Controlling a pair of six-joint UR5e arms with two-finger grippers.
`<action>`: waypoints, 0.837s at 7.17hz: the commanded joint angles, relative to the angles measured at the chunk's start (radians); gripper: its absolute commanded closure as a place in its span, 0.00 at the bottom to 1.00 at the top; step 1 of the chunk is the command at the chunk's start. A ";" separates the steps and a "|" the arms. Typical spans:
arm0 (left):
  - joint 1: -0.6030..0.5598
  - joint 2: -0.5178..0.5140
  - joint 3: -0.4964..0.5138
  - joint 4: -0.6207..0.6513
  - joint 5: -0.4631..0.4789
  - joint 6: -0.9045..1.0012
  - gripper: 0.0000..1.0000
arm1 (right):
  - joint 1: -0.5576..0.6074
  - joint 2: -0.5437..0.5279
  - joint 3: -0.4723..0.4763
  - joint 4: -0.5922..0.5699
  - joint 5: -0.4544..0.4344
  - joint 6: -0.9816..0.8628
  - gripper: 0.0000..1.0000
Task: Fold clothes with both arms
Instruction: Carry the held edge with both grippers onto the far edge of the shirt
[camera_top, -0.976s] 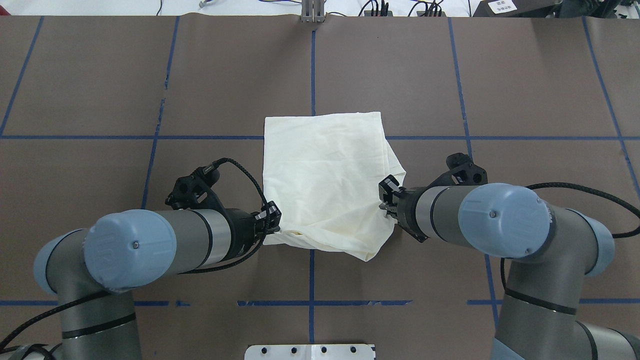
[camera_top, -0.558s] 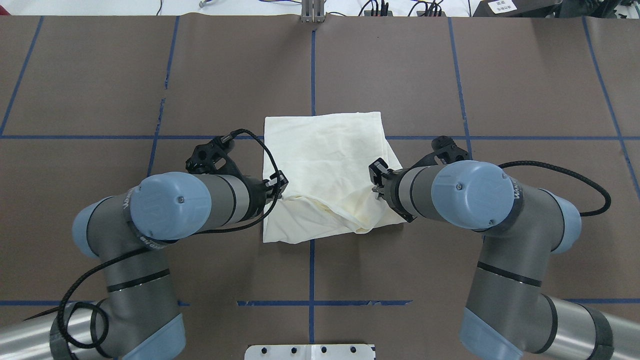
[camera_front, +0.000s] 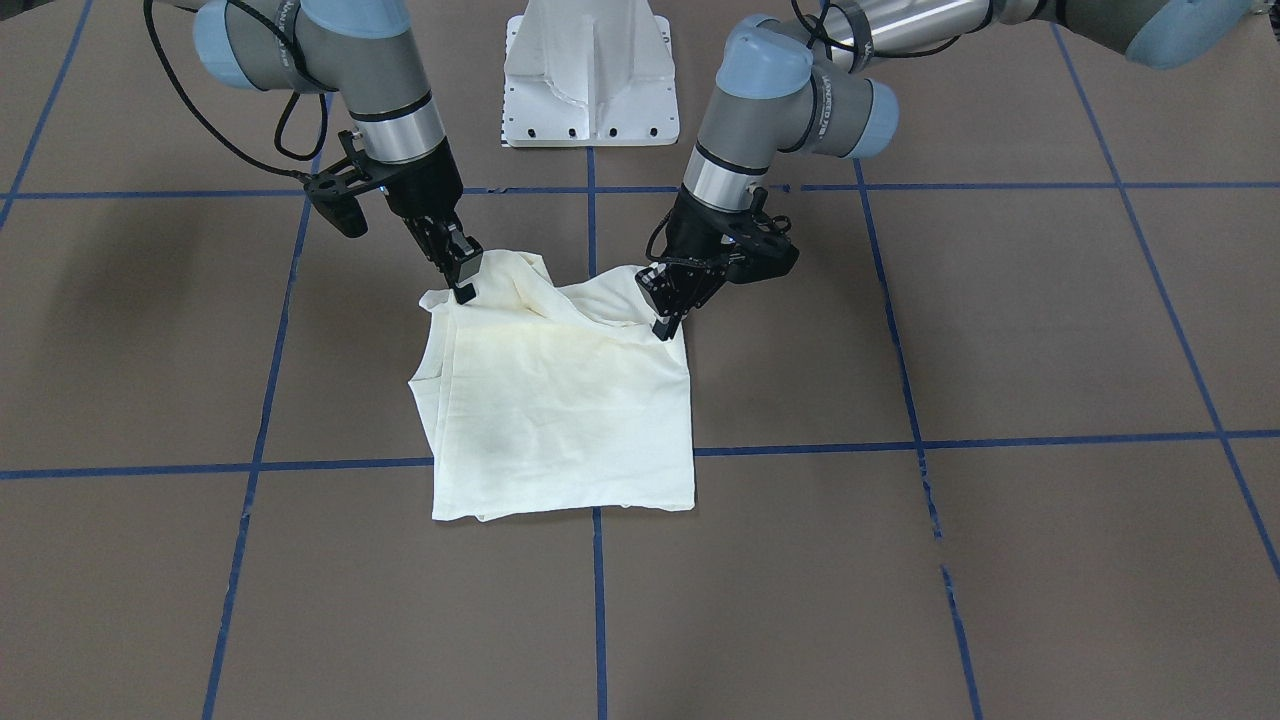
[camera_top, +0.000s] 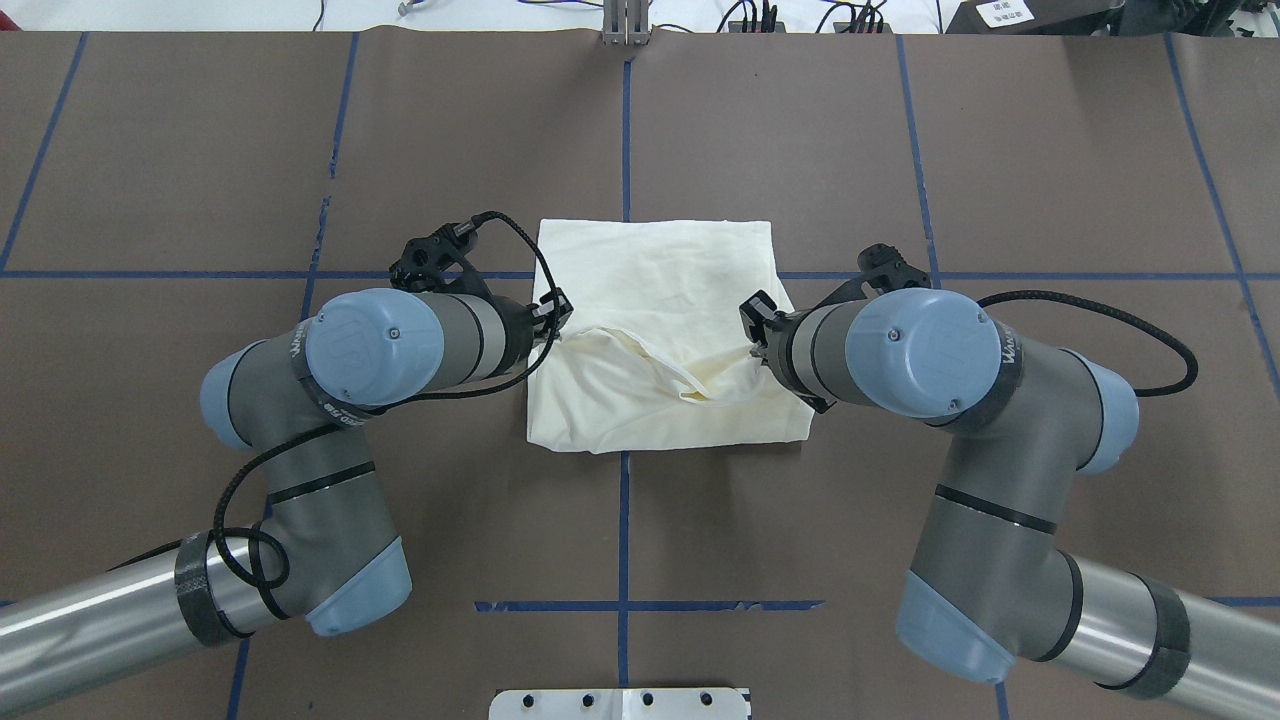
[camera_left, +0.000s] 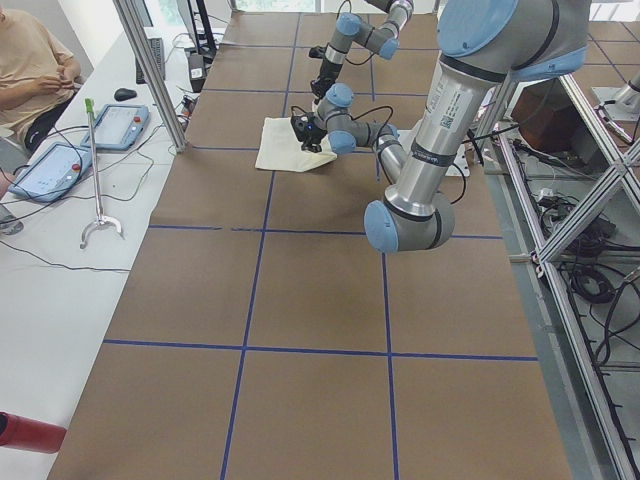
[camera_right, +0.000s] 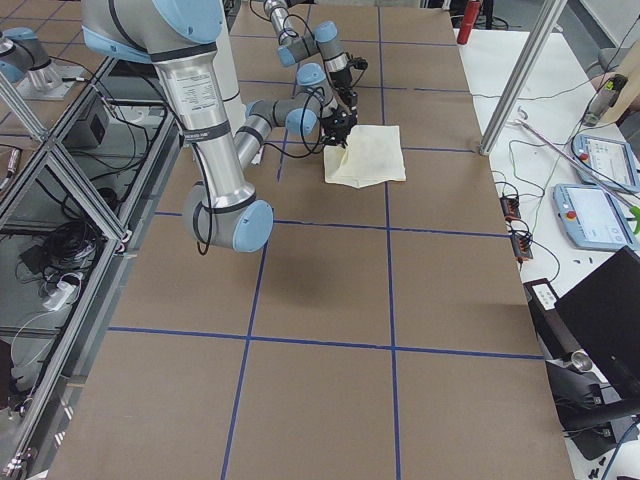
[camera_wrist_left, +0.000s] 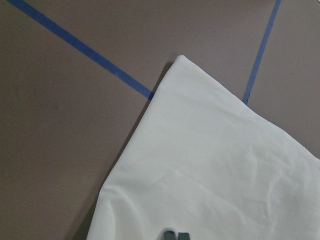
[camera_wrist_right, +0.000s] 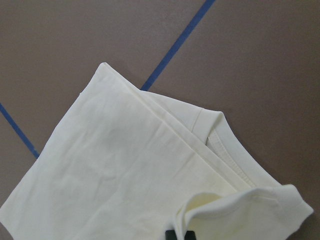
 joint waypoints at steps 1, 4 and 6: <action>-0.026 -0.034 0.023 -0.011 0.000 0.018 1.00 | 0.049 0.038 -0.070 0.002 0.054 -0.033 1.00; -0.076 -0.058 0.032 -0.088 -0.001 0.018 1.00 | 0.147 0.054 -0.104 0.002 0.169 -0.105 1.00; -0.099 -0.065 0.060 -0.110 -0.001 0.060 1.00 | 0.175 0.088 -0.198 0.079 0.208 -0.113 1.00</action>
